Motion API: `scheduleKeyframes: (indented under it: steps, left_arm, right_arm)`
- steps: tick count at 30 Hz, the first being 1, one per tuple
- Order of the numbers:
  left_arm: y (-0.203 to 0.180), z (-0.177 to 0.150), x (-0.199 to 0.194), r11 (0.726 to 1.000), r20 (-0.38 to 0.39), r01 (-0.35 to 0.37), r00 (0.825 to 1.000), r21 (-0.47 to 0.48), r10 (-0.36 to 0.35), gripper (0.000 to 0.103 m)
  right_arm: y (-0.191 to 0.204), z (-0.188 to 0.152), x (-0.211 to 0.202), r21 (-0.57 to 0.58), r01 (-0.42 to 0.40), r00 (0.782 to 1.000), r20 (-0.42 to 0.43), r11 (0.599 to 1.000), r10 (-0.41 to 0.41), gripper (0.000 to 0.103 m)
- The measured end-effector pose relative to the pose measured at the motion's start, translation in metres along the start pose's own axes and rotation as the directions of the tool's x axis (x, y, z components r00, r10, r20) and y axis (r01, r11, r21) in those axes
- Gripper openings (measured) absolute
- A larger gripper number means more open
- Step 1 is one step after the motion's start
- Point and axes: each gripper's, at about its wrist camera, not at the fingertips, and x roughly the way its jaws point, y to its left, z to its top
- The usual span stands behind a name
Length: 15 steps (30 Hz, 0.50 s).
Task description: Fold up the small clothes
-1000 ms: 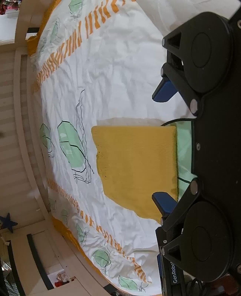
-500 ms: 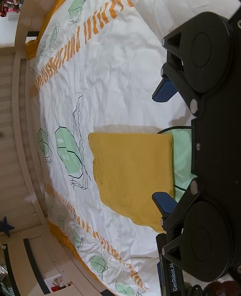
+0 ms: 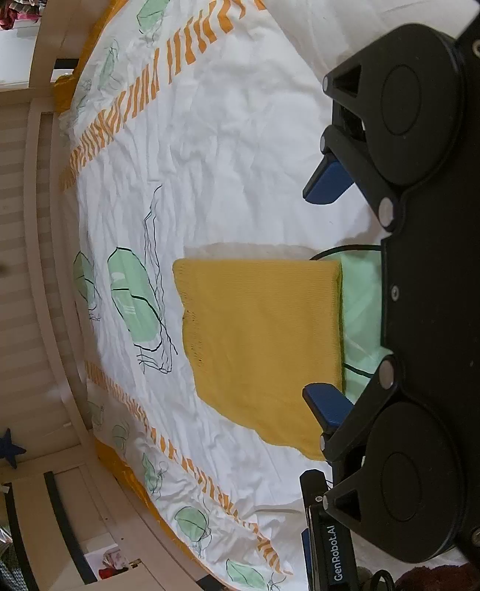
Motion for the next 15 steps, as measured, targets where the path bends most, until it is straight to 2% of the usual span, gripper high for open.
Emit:
scheduleKeyframes:
  steps: [15]
  left_arm:
    - [0.0003, -0.0028, 0.0064, 1.000, -0.036, 0.016, 0.999, -0.002, -0.017, 0.087]
  right_arm:
    - [-0.0024, -0.0028, 0.0059, 0.015, 0.003, 0.999, -0.034, 1.000, -0.003, 0.103]
